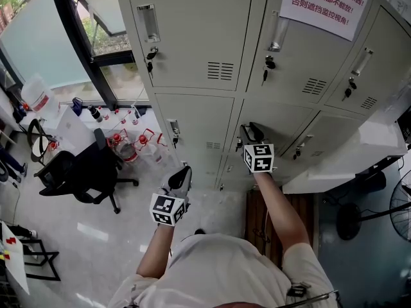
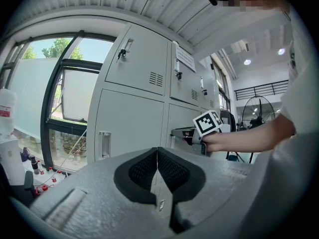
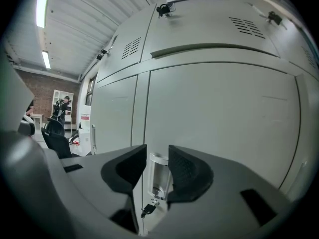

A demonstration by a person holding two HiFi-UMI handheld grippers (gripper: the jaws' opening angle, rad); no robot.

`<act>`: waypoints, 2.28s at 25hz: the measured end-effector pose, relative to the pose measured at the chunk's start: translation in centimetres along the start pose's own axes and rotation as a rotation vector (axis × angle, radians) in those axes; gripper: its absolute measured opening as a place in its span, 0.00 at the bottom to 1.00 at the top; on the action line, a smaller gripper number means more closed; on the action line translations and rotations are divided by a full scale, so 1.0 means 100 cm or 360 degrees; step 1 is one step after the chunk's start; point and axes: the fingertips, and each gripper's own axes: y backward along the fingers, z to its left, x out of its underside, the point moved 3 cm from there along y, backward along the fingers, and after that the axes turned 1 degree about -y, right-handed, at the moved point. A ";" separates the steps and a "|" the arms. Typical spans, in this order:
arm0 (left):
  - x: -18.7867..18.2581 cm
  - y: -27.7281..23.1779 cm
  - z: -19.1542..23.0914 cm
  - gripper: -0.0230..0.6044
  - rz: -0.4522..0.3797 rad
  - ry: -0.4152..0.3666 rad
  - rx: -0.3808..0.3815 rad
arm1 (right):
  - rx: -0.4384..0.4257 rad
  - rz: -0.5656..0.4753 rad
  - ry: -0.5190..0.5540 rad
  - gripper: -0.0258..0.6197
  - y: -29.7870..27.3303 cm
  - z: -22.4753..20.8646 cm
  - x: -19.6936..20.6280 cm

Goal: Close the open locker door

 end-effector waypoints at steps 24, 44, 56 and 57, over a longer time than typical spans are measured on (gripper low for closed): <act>0.015 -0.020 -0.022 0.06 0.0038 0.0027 0.0370 | 0.0118 0.0030 -0.0038 0.21 0.086 0.010 0.004; 0.005 -0.037 -0.069 0.06 0.0023 0.0058 0.0363 | -0.0028 -0.0039 -0.0114 0.12 0.147 0.018 0.003; -0.008 -0.042 -0.080 0.06 -0.0010 0.0059 0.0310 | -0.0099 0.0001 -0.0148 0.08 0.163 0.010 0.022; -0.008 -0.041 -0.081 0.06 -0.0009 0.0061 0.0310 | -0.0103 0.0003 -0.0150 0.08 0.164 0.010 0.024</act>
